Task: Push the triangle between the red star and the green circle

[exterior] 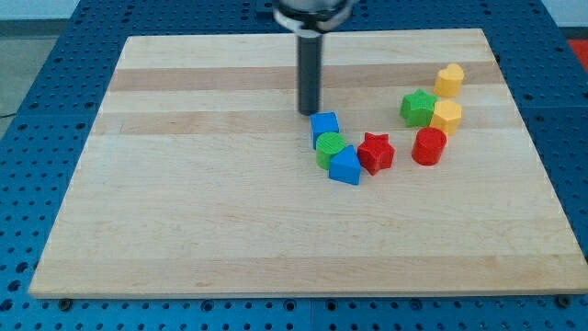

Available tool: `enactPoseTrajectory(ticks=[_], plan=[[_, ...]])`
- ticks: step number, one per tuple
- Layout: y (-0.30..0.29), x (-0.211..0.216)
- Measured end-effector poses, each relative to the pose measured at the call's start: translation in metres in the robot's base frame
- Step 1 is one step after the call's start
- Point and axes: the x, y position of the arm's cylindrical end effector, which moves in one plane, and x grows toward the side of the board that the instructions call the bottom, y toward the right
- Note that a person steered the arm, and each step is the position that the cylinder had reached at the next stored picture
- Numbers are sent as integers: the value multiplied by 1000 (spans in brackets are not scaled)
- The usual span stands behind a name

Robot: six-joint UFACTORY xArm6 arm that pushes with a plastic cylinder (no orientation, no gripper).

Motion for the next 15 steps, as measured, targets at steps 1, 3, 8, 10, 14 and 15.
enactPoseTrajectory(ticks=[1, 3, 8, 10, 14, 15], plan=[[-57, 53], [44, 167], [67, 133], [77, 133], [105, 154], [185, 148]])
